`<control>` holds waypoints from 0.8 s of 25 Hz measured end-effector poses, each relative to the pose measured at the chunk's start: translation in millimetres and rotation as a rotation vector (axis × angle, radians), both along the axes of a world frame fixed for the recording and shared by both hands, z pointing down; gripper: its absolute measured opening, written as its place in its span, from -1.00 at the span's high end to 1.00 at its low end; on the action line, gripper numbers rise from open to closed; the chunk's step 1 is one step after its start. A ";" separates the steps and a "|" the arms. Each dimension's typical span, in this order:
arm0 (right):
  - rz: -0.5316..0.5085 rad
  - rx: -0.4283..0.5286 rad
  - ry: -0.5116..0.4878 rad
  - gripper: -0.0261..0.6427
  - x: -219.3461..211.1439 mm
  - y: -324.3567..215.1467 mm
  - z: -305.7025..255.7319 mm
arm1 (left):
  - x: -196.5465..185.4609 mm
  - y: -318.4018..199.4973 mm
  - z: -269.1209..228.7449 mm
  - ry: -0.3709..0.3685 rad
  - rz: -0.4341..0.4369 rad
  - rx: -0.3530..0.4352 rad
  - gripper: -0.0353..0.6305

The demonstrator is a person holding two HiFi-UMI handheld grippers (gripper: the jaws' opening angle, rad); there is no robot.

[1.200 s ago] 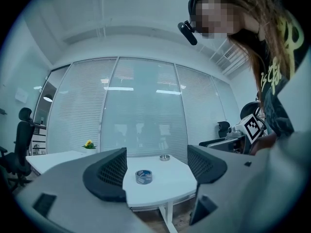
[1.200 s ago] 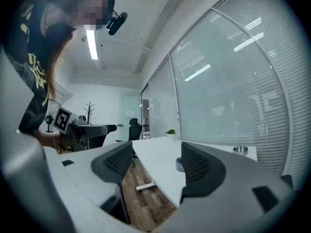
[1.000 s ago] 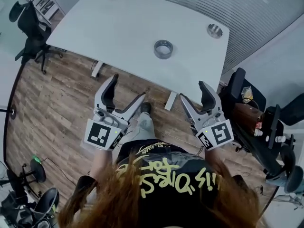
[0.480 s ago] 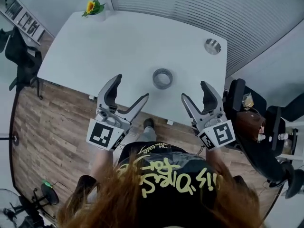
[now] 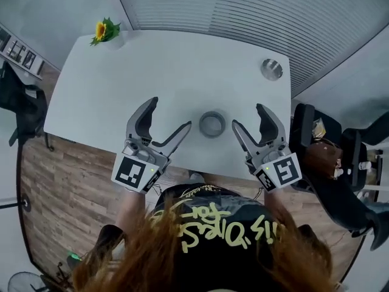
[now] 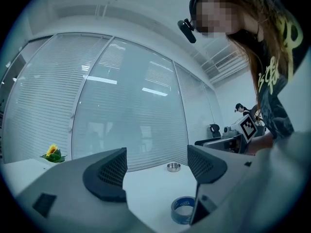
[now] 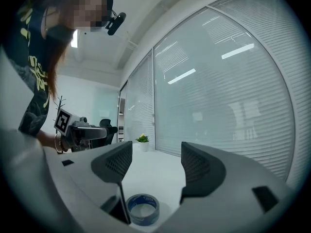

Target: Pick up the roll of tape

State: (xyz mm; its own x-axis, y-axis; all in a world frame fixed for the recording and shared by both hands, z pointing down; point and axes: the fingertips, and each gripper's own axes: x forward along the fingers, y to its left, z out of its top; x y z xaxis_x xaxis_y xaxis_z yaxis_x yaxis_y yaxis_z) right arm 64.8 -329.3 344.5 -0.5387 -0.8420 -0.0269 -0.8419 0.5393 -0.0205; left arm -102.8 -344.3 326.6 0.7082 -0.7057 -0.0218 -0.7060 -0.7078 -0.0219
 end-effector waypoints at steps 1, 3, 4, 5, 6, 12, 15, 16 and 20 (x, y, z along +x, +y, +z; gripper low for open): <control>0.010 -0.001 -0.003 0.04 0.4 -3.4 -0.3 | 0.8 -5.4 -0.1 0.002 0.012 -0.003 -0.26; 0.024 -0.003 -0.010 0.04 0.6 -9.5 -1.0 | 2.5 -14.9 0.7 -0.002 0.029 -0.008 -0.26; 0.028 -0.004 -0.013 0.03 0.6 -11.7 -1.0 | 3.3 -18.9 1.4 -0.004 0.034 -0.008 -0.26; 0.029 -0.007 -0.015 0.04 1.1 -13.1 -0.5 | 4.5 -21.8 2.2 -0.004 0.038 -0.009 -0.26; 0.030 -0.011 -0.015 0.04 2.2 -13.6 0.5 | 6.1 -23.6 3.3 -0.002 0.041 -0.010 -0.26; 0.010 -0.021 -0.024 0.03 6.9 -13.3 5.7 | 12.0 -21.6 5.4 -0.006 0.037 -0.014 -0.26; -0.011 -0.027 -0.023 0.04 8.3 -13.9 6.8 | 11.9 -16.3 4.4 -0.008 0.025 -0.015 -0.26; -0.017 -0.026 -0.023 0.04 8.2 -15.6 6.1 | 11.6 -15.6 4.6 -0.014 0.020 -0.016 -0.26; -0.045 -0.016 -0.017 0.04 4.1 -21.9 2.8 | 10.9 -17.2 5.7 -0.019 0.007 -0.019 -0.26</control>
